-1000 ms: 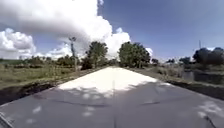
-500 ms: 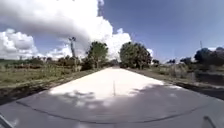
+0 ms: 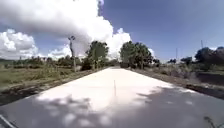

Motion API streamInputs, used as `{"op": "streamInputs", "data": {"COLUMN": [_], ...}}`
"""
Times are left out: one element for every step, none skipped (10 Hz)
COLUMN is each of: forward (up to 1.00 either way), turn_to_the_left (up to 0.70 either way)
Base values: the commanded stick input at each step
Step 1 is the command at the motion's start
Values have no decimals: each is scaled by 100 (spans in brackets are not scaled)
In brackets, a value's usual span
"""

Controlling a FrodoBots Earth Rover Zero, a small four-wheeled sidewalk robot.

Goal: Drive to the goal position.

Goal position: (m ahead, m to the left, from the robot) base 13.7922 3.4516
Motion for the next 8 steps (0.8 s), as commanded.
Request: {"op": "streamInputs", "data": {"forward": [70,70,70,70,70,70,70,70], "turn_to_the_left": [0,0,0,0,0,0,0,0]}}
